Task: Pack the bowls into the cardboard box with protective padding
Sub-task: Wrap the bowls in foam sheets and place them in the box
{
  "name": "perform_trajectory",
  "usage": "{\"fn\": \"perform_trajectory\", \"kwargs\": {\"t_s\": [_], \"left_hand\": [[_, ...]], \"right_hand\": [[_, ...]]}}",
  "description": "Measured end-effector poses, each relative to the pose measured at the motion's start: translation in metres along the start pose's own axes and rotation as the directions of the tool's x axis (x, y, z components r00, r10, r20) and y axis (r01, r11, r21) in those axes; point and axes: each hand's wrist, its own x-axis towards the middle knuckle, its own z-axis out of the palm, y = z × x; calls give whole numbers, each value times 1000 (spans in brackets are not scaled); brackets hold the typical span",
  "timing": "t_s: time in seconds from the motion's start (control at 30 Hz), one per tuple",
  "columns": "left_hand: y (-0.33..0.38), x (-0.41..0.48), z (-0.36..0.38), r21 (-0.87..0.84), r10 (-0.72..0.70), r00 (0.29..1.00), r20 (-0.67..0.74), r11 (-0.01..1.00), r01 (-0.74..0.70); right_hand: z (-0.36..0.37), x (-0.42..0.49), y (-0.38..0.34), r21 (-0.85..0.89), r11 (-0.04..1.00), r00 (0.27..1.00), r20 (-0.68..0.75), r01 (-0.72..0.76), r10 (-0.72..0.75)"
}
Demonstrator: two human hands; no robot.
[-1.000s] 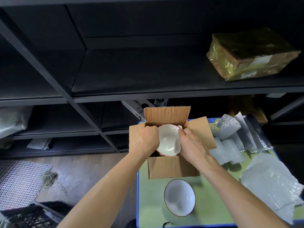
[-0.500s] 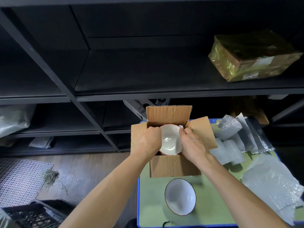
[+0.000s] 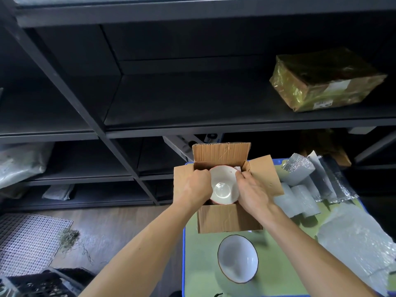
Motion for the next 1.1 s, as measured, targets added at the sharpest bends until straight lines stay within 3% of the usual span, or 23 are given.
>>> {"fn": "perform_trajectory", "kwargs": {"t_s": [0.07, 0.2, 0.53, 0.67, 0.83, 1.1], "left_hand": [[4, -6, -3, 178, 109, 992, 68, 977, -119], [-5, -12, -4, 366, 261, 963, 72, 891, -269], [-37, -61, -8, 283, 483, 875, 25, 836, -469], [-42, -79, 1, 242, 567, 821, -70, 808, -537], [-32, -92, 21, 158, 641, 767, -24, 760, -631], [-3, -110, 77, 128, 722, 687, 77, 677, -725]], "right_hand": [[0, -3, -1, 3, 1000, 1000, -12, 5, -5], [3, -11, 0, -24, 1000, 1000, -20, 18, -19], [10, -58, 12, 106, 982, 967, -220, 158, -132], [9, -85, 19, 129, 975, 952, -274, 179, -138], [15, -112, 39, 172, 978, 950, -306, 115, -58], [30, -150, 88, 208, 973, 972, -190, -96, 136]]}}
